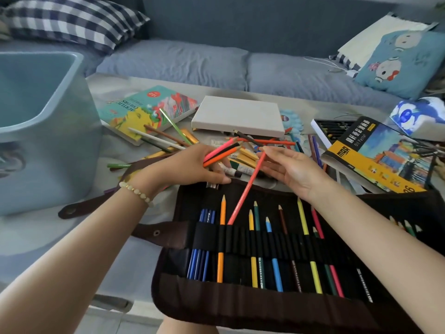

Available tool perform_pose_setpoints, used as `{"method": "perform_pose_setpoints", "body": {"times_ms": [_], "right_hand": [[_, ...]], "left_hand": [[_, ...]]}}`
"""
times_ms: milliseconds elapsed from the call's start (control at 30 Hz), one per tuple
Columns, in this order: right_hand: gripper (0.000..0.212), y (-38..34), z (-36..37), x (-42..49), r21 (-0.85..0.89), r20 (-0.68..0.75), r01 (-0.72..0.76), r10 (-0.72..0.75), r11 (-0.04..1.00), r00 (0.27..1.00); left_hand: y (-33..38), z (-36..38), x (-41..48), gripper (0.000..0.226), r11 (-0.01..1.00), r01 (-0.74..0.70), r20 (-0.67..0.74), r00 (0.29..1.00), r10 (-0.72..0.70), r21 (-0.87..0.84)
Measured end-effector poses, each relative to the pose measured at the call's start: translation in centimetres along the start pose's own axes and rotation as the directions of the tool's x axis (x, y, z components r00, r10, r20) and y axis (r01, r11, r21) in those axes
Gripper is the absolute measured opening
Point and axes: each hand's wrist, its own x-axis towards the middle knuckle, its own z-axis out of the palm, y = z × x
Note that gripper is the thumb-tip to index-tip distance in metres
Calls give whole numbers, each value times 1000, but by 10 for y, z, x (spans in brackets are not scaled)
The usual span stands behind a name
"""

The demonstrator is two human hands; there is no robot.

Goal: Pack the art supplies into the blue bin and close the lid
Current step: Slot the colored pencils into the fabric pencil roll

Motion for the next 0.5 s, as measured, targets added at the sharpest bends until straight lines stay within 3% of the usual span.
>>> {"method": "perform_pose_setpoints", "body": {"times_ms": [100, 200, 367, 500], "right_hand": [[9, -5, 6, 6, -54, -21, 8, -9, 999, 1000], [20, -14, 13, 12, -251, -41, 35, -46, 967, 998], [23, -14, 29, 13, -574, 20, 28, -20, 818, 1000], [20, -18, 36, 12, -591, 80, -13, 74, 807, 994]], "left_hand": [[0, -3, 4, 36, 998, -4, -9, 1000, 4, -57], [1, -3, 6, 43, 997, -2, -9, 1000, 2, -79], [2, -4, 11, 47, 996, 39, -35, 998, -42, -81], [1, -1, 10, 44, 994, 40, -20, 999, -42, -104]]}}
